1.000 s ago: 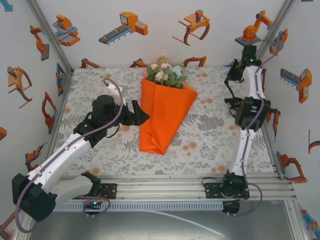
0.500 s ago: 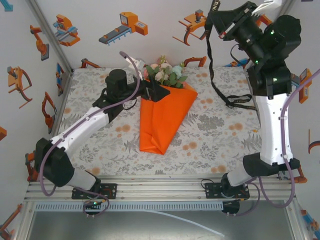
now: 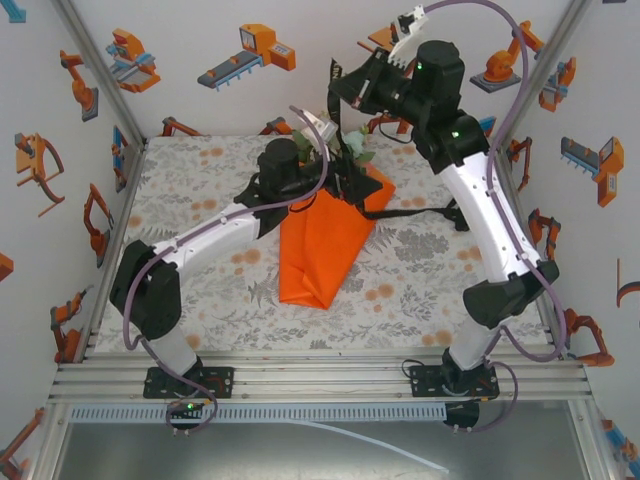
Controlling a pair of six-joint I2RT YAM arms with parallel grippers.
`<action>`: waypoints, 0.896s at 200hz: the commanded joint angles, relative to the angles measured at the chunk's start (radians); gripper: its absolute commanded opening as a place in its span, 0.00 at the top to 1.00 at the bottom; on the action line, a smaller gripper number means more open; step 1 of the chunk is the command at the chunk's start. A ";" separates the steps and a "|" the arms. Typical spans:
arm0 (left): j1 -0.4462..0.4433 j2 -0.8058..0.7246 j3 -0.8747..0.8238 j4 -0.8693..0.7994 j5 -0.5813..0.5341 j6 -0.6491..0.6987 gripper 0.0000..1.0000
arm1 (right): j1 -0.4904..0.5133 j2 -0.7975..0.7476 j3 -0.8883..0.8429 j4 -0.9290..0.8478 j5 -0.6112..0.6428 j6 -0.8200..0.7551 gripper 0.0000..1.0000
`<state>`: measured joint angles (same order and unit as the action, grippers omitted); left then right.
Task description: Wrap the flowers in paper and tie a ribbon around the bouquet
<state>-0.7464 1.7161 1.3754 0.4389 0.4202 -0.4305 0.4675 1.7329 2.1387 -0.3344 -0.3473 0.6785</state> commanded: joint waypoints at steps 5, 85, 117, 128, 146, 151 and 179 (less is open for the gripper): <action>0.020 0.025 0.059 0.041 -0.206 -0.042 0.03 | 0.027 -0.060 -0.030 0.067 0.010 0.022 1.00; 0.033 -0.122 -0.067 0.036 -0.217 0.062 0.01 | 0.039 -0.092 -0.055 -0.001 0.075 -0.067 1.00; 0.048 -0.067 0.013 0.041 -0.129 0.030 0.01 | 0.039 -0.088 -0.050 -0.008 0.044 -0.052 1.00; 0.045 -0.043 0.045 0.046 -0.110 0.017 0.10 | 0.039 -0.090 -0.054 -0.009 0.039 -0.042 1.00; 0.043 -0.029 0.077 0.030 -0.116 -0.001 0.61 | 0.039 -0.095 -0.067 -0.015 0.047 -0.046 1.00; 0.043 -0.034 0.076 0.030 -0.119 -0.003 0.77 | 0.039 -0.095 -0.068 -0.022 0.057 -0.052 1.00; 0.041 -0.111 0.057 -0.117 -0.288 -0.005 1.00 | -0.028 -0.070 -0.024 -0.198 0.128 -0.129 0.64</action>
<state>-0.7029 1.6726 1.4178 0.4339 0.2462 -0.4282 0.4957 1.6760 2.0792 -0.3901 -0.2825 0.6151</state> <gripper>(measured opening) 0.014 0.174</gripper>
